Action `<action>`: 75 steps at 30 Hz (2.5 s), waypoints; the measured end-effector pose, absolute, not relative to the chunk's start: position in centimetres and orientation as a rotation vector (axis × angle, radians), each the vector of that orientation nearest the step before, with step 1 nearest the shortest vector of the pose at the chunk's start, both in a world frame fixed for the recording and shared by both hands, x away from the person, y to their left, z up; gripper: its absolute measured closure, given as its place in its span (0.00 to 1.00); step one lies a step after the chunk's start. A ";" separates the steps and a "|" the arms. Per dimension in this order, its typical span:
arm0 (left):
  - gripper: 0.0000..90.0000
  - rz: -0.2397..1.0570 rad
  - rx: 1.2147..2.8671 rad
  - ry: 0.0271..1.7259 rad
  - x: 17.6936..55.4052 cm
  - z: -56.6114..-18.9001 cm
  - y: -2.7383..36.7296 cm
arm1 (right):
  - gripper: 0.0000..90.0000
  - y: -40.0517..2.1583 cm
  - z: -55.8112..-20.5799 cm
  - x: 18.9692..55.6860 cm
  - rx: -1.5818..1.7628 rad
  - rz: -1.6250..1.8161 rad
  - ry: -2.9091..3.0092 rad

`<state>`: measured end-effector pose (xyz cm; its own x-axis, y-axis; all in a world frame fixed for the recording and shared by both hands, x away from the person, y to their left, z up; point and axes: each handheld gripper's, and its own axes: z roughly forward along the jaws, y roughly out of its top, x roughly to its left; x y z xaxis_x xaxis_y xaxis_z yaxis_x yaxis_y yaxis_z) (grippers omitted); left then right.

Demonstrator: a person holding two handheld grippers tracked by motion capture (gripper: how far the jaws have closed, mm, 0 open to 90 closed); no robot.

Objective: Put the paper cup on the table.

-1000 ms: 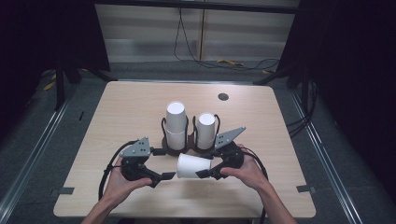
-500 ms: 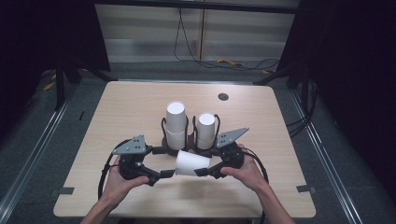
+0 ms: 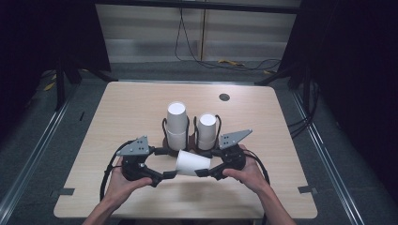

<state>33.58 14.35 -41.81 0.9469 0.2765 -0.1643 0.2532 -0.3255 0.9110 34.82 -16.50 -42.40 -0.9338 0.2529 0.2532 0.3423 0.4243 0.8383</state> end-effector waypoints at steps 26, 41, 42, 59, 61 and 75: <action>0.17 -0.009 1.906 0.395 34.1 -42.7 13.5 | 0.39 -16.0 -42.8 34.6 -0.454 -1.665 -2.510; 0.17 -0.092 1.845 0.408 34.6 -43.2 13.0 | 0.39 -15.7 -42.7 34.5 -0.431 -1.704 -2.494; 0.17 -0.078 1.858 0.396 34.7 -43.1 13.0 | 0.39 -15.7 -42.6 34.5 -0.429 -1.706 -2.492; 0.19 -0.092 1.867 0.361 34.6 -43.4 12.5 | 0.39 -15.4 -42.7 34.5 -0.407 -1.692 -2.502; 0.19 -0.087 1.866 0.357 34.6 -43.4 12.5 | 0.39 -15.4 -42.7 34.5 -0.408 -1.690 -2.503; 0.29 -0.060 1.889 0.311 34.3 -43.0 12.6 | 0.34 -15.1 -42.9 34.5 -0.463 -1.607 -2.532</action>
